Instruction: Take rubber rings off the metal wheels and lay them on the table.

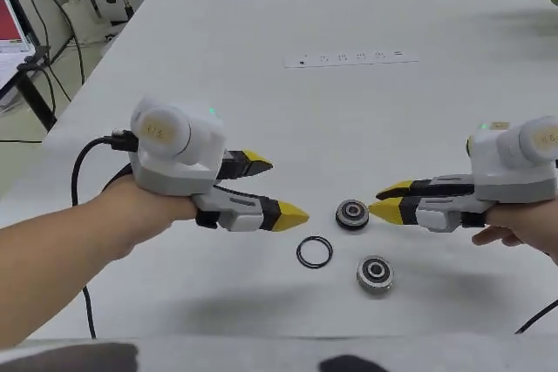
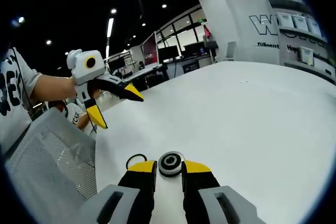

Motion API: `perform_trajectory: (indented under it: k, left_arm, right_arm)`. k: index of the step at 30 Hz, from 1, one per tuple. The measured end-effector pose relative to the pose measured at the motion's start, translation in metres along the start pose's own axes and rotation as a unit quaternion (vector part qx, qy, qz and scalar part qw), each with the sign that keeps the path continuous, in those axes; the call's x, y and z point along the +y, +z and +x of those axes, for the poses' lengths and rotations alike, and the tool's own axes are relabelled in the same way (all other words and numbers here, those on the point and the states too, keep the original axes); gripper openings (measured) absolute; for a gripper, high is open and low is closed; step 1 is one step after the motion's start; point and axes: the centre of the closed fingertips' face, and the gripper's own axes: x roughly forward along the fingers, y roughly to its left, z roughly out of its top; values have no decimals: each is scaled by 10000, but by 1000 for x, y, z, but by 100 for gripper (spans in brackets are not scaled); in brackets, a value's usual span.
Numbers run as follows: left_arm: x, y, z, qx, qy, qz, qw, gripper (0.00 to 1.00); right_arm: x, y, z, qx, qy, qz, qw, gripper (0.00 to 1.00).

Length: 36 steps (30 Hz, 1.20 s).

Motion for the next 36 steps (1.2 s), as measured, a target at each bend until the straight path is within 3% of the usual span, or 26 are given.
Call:
perform_trajectory:
  k: [36]
  left_arm:
    - [-18, -7, 61, 300, -542, 142, 9980, 48]
  right_arm:
    - [-5, -27, 14, 369, 18, -375, 9986, 19]
